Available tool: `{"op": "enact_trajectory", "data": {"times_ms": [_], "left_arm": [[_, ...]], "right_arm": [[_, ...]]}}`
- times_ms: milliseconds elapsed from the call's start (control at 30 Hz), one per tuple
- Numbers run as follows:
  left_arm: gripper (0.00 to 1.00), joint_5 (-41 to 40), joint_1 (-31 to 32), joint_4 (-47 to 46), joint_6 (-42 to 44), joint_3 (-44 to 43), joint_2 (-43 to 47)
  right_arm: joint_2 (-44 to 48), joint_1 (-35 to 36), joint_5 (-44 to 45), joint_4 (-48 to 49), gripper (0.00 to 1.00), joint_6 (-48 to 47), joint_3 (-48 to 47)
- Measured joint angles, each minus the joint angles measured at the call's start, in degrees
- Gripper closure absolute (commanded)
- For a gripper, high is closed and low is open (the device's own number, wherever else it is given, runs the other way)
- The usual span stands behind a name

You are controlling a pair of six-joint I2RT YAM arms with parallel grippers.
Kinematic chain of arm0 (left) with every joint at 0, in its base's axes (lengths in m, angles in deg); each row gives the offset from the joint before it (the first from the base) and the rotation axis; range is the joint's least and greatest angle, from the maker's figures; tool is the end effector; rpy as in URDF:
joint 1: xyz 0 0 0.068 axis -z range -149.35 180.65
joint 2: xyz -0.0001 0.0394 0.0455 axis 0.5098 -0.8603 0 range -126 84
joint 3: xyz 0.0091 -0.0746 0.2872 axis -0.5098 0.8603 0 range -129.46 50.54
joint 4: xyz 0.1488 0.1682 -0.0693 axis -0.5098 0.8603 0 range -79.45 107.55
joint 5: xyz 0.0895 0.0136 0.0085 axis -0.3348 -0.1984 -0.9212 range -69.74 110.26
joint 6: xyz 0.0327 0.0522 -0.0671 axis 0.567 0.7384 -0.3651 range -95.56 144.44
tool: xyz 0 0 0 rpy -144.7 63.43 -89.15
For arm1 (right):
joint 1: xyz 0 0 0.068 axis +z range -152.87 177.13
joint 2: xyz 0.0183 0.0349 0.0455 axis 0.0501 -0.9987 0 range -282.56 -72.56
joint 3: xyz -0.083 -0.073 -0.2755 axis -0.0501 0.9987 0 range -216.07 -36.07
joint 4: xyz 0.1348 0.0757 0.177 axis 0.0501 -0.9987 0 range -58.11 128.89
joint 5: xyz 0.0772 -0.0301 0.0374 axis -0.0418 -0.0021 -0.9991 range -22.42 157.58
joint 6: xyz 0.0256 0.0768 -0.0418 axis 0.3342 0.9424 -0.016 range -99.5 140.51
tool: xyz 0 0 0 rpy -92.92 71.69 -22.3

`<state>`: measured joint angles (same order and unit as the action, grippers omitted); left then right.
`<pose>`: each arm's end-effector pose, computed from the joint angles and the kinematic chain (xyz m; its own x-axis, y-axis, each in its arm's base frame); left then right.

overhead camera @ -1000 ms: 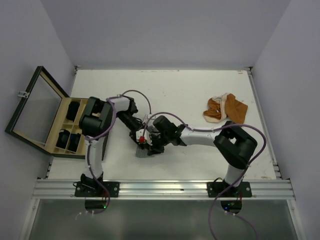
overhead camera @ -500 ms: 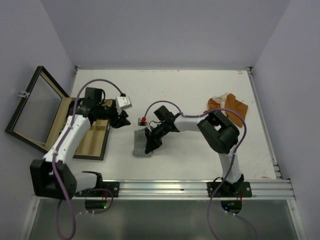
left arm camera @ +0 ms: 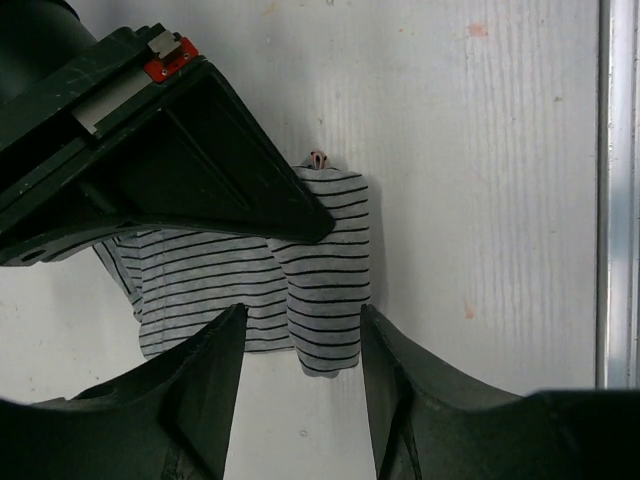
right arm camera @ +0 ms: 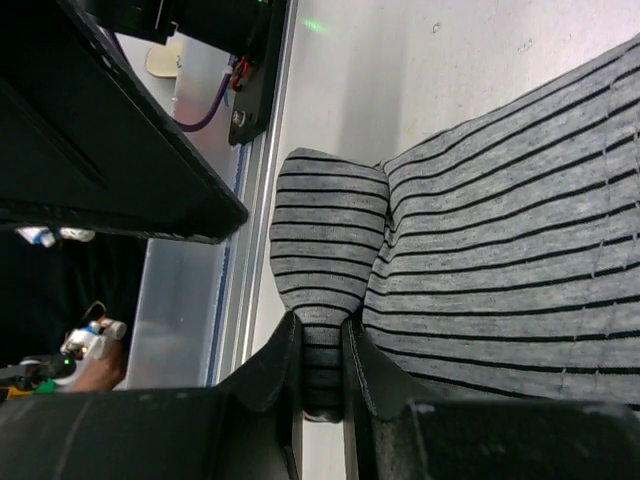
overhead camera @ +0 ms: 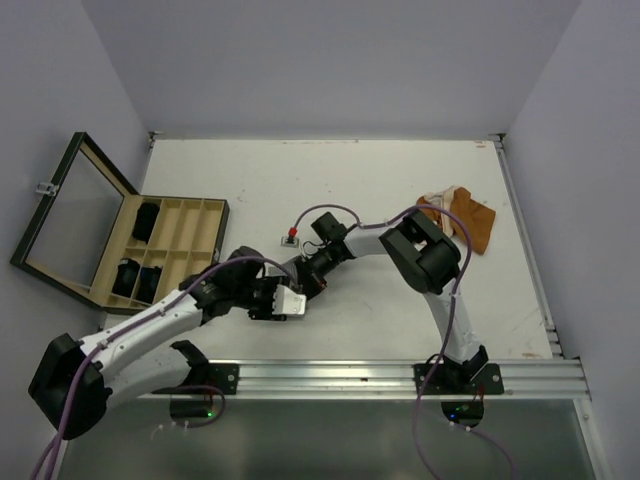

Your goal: Roll the underwear

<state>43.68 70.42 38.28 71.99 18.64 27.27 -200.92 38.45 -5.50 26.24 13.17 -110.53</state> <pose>0.1129 -0.1361 0.2003 0.1583 0.7490 -0.6433 0.9718 -0.0031 0.2356 0.2594 0.3322 0.1107 -0.6223 -0.5966 -0.5068 -0.5621 -0.1099 0.8197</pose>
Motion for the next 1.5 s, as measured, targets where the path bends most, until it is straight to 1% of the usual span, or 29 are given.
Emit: {"op": "enact_trajectory", "data": {"times_ms": [100,300,333,400,433,500,533,600,633,667,700,733,800,833,900,933,967,1000,1033,1100,1200,1300,1400,1433,1500], "left_arm": [[0.51,-2.54,2.25,-2.73,-0.48,0.00,-3.58],[0.64,-4.74,4.37,-6.19,-2.99,0.13,-9.88],[0.68,-4.90,4.70,-6.60,-3.28,0.33,-10.32],[0.73,-5.03,5.07,-7.17,-3.78,0.55,-11.13],[0.78,-5.01,5.18,-7.45,-4.07,0.52,-11.56],[0.83,-4.79,5.27,-7.96,-4.57,0.50,-12.17],[0.88,-4.59,5.27,-8.02,-4.70,0.39,-12.55],[0.93,-4.15,5.27,-7.96,-5.09,-0.22,-13.62],[0.97,-3.87,5.27,-7.76,-5.20,-0.68,-14.21],[0.98,-3.58,5.25,-7.41,-5.35,-1.18,-14.88],[0.99,-3.17,5.25,-6.88,-5.53,-2.14,-15.98],[1.00,-2.69,5.18,-6.10,-5.62,-3.34,-17.38],[1.00,-1.44,4.92,-4.07,-6.05,-6.47,-20.96],[1.00,-0.42,4.59,-3.23,-6.27,-8.26,-23.08],[1.00,1.81,3.61,-2.84,-6.56,-11.23,-26.88],[1.00,3.26,3.21,-2.69,-6.64,-12.81,-28.94],[1.00,4.02,2.71,-2.64,-6.64,-13.57,-29.92],[1.00,5.40,2.03,-2.34,-6.67,-15.21,-31.74],[1.00,6.73,1.38,-1.97,-6.62,-16.61,-33.29],[1.00,9.94,-0.59,-0.35,-6.51,-19.45,-36.63],[1.00,16.57,-4.52,5.25,-6.38,-25.07,-42.60],[1.00,23.82,-8.44,12.90,-6.25,-31.80,-49.90],[1.00,29.79,-11.39,20.39,-6.19,-37.99,-56.92],[1.00,31.23,-12.11,22.51,-6.16,-39.58,-58.95],[1.00,33.33,-13.09,26.05,-6.19,-42.36,-62.10]], "right_arm": [[-0.42,-0.22,-0.70,-0.44,1.00,0.50,0.00],[-0.72,-0.57,-1.25,-1.88,1.00,0.72,-0.09],[-0.72,-0.63,-1.25,-2.16,1.00,0.74,-0.09],[-0.72,-0.81,-1.20,-2.67,1.00,0.76,-0.11],[-0.74,-0.87,-1.18,-2.93,1.00,0.76,-0.13],[-0.74,-1.05,-1.07,-3.45,1.00,0.81,-0.17],[-0.74,-1.14,-1.03,-3.69,0.99,0.83,-0.20],[-0.72,-1.29,-0.92,-4.20,0.85,0.83,-0.22],[-0.72,-1.36,-0.76,-4.66,0.73,0.74,-0.28],[-0.70,-1.49,-0.39,-5.42,0.69,0.68,-0.48],[-0.57,-1.57,-0.07,-6.12,0.67,0.66,-0.63],[-0.31,-1.75,0.35,-6.80,0.60,0.55,-0.68],[0.66,-2.73,1.25,-8.11,0.54,0.70,-0.68],[1.20,-3.34,1.77,-8.79,0.48,0.72,-0.66],[2.27,-5.01,2.97,-9.81,0.46,0.57,-0.66],[2.95,-6.10,3.80,-10.54,0.41,0.11,-0.74],[3.54,-7.21,5.03,-10.88,0.39,-0.28,-0.81],[4.09,-8.41,5.88,-11.76,0.30,-0.85,-1.09],[4.83,-9.53,6.78,-12.72,0.27,-1.20,-1.42],[6.80,-11.61,9.16,-13.99,0.26,-2.69,-1.66],[9.81,-15.13,16.31,-14.23,0.26,-5.75,-1.70],[14.45,-18.47,21.86,-14.99,0.32,-9.42,-0.44],[22.12,-20.11,25.40,-15.43,0.44,-12.98,3.54],[25.35,-20.13,26.10,-15.17,0.50,-14.23,5.20],[31.52,-19.56,26.56,-15.41,0.51,-16.46,7.93]]}}
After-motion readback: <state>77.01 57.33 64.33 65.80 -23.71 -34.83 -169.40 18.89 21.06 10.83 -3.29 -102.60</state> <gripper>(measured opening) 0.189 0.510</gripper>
